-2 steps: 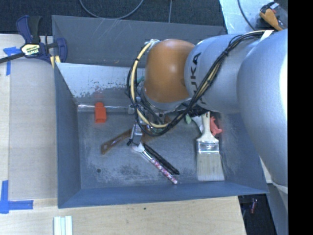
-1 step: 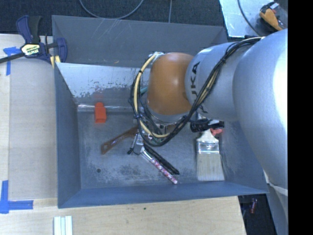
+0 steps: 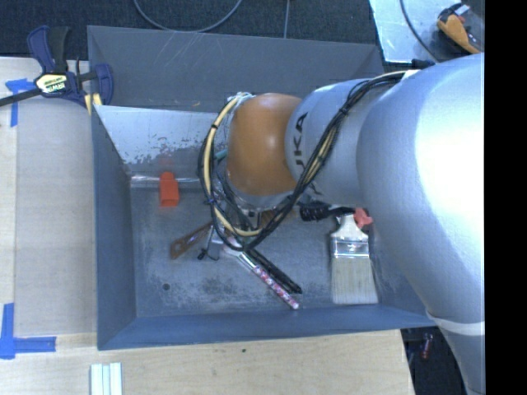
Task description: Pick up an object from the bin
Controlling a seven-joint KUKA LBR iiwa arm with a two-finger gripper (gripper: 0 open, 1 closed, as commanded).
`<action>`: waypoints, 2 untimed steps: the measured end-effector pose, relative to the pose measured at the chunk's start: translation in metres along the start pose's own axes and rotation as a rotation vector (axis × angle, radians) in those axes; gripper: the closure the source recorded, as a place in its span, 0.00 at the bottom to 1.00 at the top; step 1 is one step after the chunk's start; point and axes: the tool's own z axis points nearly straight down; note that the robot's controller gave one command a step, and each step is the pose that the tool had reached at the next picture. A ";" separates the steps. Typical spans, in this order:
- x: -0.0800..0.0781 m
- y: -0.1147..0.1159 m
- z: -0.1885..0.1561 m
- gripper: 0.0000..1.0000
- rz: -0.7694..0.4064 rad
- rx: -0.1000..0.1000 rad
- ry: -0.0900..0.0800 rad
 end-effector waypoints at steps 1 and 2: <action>0.005 -0.030 -0.001 1.00 0.161 0.001 -0.002; 0.005 -0.030 -0.001 1.00 0.161 0.001 -0.002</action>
Offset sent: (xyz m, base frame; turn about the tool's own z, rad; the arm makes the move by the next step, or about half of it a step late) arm 0.0000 0.0000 0.0000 0.0000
